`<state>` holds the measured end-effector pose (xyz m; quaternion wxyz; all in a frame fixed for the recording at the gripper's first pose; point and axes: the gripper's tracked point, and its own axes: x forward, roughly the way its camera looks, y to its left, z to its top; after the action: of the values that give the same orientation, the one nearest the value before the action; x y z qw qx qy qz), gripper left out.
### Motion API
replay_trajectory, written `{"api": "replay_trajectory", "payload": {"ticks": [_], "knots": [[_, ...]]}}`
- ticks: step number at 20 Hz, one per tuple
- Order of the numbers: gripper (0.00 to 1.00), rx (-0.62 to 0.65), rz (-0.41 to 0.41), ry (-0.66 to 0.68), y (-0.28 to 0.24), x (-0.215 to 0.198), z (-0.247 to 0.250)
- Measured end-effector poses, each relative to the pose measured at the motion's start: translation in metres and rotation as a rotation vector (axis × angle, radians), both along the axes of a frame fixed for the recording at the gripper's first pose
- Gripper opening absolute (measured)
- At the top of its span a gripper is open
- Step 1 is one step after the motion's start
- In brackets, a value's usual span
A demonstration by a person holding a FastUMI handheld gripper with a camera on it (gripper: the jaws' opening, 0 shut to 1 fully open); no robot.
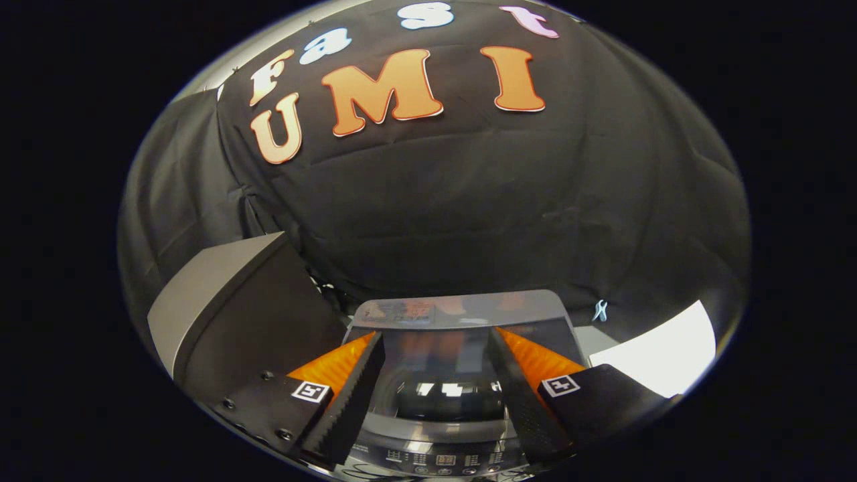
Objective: Put the clothes into the washing machine and then close the washing machine lid.
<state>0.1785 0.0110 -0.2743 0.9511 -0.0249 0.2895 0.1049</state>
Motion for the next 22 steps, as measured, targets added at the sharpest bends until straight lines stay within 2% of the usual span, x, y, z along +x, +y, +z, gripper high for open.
{"api": "replay_trajectory", "payload": {"ticks": [7,15,22], "knots": [[0.99,0.037,-0.023,-0.076,-0.011,-0.012,0.046],[0.99,0.087,-0.001,-0.287,-0.025,-0.027,0.174],[0.99,0.080,0.055,-0.427,-0.042,-0.069,0.268]]}}
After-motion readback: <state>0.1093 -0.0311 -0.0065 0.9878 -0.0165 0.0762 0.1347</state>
